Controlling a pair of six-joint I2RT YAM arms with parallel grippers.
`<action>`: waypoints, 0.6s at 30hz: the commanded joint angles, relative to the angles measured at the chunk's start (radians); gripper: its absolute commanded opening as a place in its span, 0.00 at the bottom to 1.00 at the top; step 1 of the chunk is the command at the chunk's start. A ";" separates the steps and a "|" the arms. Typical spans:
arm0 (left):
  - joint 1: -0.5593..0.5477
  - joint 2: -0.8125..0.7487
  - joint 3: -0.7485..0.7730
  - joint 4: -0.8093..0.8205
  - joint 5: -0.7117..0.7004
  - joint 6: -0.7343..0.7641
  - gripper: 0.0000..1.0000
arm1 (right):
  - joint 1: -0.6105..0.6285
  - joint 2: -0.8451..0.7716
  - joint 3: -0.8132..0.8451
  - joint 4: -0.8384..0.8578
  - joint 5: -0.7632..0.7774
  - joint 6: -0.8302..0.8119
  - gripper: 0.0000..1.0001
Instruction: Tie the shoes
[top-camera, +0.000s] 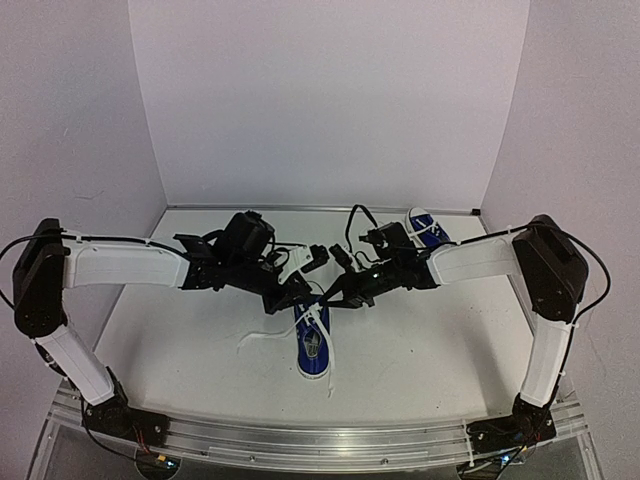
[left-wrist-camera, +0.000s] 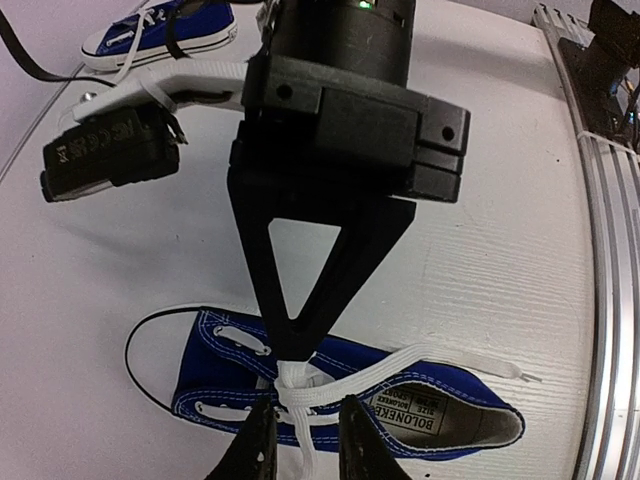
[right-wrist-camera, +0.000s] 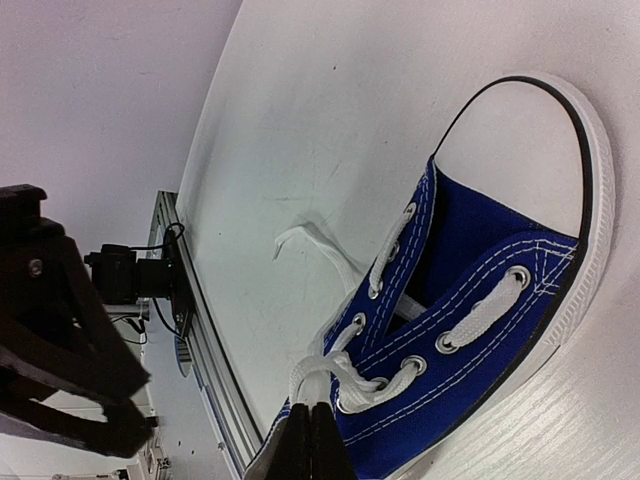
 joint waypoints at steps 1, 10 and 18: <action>0.006 0.049 0.009 0.065 0.050 -0.013 0.21 | 0.008 -0.049 0.000 0.012 -0.001 0.005 0.00; 0.031 0.129 0.011 0.080 0.079 -0.014 0.17 | 0.013 -0.060 -0.003 0.012 -0.001 0.010 0.00; 0.047 0.151 -0.034 0.108 0.094 -0.032 0.12 | 0.013 -0.083 0.000 0.012 0.002 0.015 0.00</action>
